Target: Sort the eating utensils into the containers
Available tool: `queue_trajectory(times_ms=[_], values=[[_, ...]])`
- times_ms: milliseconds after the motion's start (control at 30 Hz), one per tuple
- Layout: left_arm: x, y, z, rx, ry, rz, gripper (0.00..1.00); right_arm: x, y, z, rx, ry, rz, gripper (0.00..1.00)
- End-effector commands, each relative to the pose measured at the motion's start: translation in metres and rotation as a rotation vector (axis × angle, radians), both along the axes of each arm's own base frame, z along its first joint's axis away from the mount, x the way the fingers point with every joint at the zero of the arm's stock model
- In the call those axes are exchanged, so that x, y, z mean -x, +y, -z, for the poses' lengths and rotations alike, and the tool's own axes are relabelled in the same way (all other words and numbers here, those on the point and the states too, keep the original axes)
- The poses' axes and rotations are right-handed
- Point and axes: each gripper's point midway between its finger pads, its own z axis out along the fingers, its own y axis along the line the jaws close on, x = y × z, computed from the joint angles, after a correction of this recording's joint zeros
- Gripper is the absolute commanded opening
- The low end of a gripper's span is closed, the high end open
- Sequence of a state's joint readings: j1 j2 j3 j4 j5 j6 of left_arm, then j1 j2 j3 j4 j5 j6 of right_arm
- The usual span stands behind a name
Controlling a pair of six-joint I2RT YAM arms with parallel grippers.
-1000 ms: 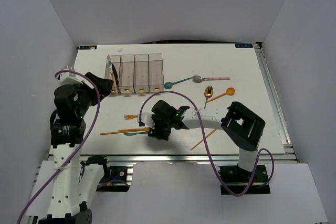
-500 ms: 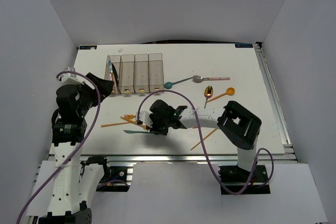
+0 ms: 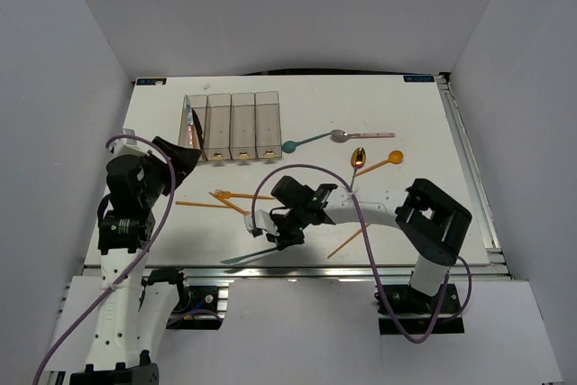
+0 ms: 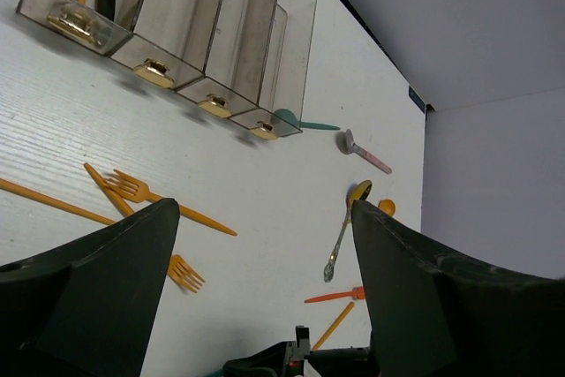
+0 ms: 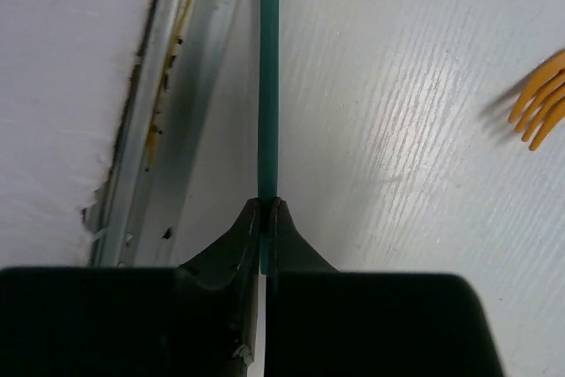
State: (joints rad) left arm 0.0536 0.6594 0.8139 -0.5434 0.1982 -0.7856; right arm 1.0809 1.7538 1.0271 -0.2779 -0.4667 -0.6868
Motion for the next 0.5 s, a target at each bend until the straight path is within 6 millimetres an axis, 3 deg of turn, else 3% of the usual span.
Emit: queue_trajectory(times_ms=[0,67,100,200,300,467], values=[[0.0,-0.012,0.001,0.088,-0.012,0.034,0.88,-0.005,0.016,-0.056,-0.137,0.056,-0.023,0.0],[-0.001,-0.016,0.002,0.133,-0.02,0.045,0.87,-0.023,0.024,-0.078,-0.184,0.068,0.053,0.0],[-0.001,-0.019,0.003,0.15,-0.025,0.051,0.87,-0.044,0.027,-0.096,-0.214,0.092,0.14,0.0],[-0.002,-0.027,0.006,0.242,-0.049,0.072,0.86,-0.082,0.03,-0.123,-0.278,0.123,0.271,0.0],[-0.005,-0.036,0.013,0.339,-0.053,0.094,0.83,-0.1,0.029,-0.133,-0.288,0.189,0.36,0.0],[-0.015,-0.039,0.026,0.351,-0.025,0.114,0.81,-0.109,0.035,-0.132,-0.281,0.251,0.46,0.0]])
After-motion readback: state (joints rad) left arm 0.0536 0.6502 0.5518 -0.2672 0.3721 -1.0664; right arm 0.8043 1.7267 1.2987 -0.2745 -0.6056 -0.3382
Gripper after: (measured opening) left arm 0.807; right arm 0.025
